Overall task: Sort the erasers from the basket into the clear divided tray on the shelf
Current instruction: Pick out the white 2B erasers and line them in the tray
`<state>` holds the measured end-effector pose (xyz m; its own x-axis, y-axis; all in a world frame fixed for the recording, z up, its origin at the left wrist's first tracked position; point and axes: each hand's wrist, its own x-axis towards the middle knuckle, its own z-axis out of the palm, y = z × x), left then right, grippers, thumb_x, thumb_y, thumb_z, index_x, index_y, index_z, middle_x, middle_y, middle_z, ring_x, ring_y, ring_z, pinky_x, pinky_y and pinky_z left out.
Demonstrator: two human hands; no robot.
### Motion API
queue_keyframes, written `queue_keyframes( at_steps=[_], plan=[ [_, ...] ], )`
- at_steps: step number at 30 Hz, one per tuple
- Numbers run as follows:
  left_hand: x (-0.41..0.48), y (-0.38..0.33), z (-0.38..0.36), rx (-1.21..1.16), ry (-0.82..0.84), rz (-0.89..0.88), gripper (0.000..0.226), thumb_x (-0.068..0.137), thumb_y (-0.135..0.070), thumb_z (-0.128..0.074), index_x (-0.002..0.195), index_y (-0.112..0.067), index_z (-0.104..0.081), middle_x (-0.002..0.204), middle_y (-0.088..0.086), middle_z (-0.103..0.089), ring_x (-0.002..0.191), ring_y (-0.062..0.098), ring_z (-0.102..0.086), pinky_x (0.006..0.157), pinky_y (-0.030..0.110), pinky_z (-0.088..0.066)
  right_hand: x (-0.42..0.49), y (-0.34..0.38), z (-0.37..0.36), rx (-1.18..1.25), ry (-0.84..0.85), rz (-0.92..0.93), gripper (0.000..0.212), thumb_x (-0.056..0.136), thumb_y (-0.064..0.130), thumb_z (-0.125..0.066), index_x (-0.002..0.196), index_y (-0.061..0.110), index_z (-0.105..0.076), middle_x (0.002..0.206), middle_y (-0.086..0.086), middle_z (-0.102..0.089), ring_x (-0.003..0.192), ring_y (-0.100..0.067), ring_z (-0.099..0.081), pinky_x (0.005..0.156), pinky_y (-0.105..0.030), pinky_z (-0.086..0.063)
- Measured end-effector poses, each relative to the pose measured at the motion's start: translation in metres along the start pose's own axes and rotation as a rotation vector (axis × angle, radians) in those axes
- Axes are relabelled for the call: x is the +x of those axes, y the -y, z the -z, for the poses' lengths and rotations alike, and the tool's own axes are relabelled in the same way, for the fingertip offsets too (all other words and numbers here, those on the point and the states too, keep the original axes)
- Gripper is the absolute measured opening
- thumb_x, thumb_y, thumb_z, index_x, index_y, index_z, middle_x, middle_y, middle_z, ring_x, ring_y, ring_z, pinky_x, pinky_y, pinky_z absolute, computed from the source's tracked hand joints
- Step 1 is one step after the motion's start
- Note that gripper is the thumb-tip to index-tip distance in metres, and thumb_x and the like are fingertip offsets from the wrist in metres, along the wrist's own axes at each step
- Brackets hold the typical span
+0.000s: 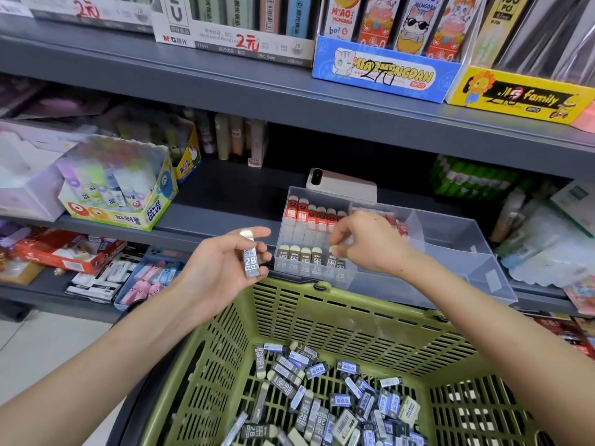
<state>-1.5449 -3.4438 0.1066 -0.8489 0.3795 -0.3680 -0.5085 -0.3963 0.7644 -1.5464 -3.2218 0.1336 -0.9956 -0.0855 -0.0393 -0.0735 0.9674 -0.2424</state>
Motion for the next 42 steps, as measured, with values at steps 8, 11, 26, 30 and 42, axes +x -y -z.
queue_keyframes(
  at_steps=[8,11,26,30,42],
  plan=[
    [0.001,0.001,0.001,0.008,0.010,0.000,0.047,0.067,-0.007,-0.050,0.113,0.000,-0.060,0.073,0.007,-0.057,0.070,0.017,-0.057,0.064,0.031,-0.046,0.005,-0.001,-0.003,-0.140,0.067,0.044,0.019,0.087,0.021,-0.064,0.103,0.026,-0.073,0.111,0.006,-0.069,0.109,-0.018,-0.056,0.091,-0.033,-0.046],
    [0.001,0.002,0.002,0.011,0.019,0.001,0.046,0.067,-0.007,-0.050,0.112,0.000,-0.060,0.073,0.007,-0.057,0.070,0.017,-0.058,0.064,0.031,-0.046,0.007,0.001,-0.008,-0.211,0.038,0.062,0.021,0.087,0.022,-0.062,0.103,0.031,-0.072,0.109,0.002,-0.069,0.108,-0.022,-0.053,0.088,-0.035,-0.046],
    [0.002,0.002,0.007,0.030,0.043,-0.006,0.043,0.067,-0.008,-0.051,0.108,-0.002,-0.062,0.074,0.007,-0.060,0.069,0.017,-0.061,0.062,0.031,-0.046,-0.007,-0.002,-0.010,-0.316,0.012,0.236,0.039,0.094,0.016,-0.045,0.123,0.039,-0.057,0.092,0.007,-0.057,0.097,-0.015,-0.036,0.083,-0.032,-0.018],
    [0.003,0.003,0.007,0.042,0.048,-0.012,0.042,0.067,-0.009,-0.052,0.107,-0.002,-0.062,0.074,0.007,-0.060,0.069,0.017,-0.061,0.061,0.030,-0.045,-0.008,0.003,-0.011,-0.269,0.088,0.240,0.049,0.093,0.009,-0.043,0.136,0.031,-0.044,0.110,0.002,-0.065,0.105,-0.019,-0.048,0.095,-0.030,-0.026],
    [0.004,0.004,0.008,0.033,0.065,-0.014,0.041,0.068,-0.009,-0.052,0.107,-0.002,-0.062,0.074,0.007,-0.060,0.070,0.018,-0.060,0.063,0.031,-0.046,-0.002,0.013,-0.017,-0.129,0.305,0.145,0.037,0.103,0.033,-0.022,0.094,0.013,-0.052,0.078,0.005,-0.051,0.083,-0.020,-0.049,0.102,-0.036,-0.027]
  ],
)
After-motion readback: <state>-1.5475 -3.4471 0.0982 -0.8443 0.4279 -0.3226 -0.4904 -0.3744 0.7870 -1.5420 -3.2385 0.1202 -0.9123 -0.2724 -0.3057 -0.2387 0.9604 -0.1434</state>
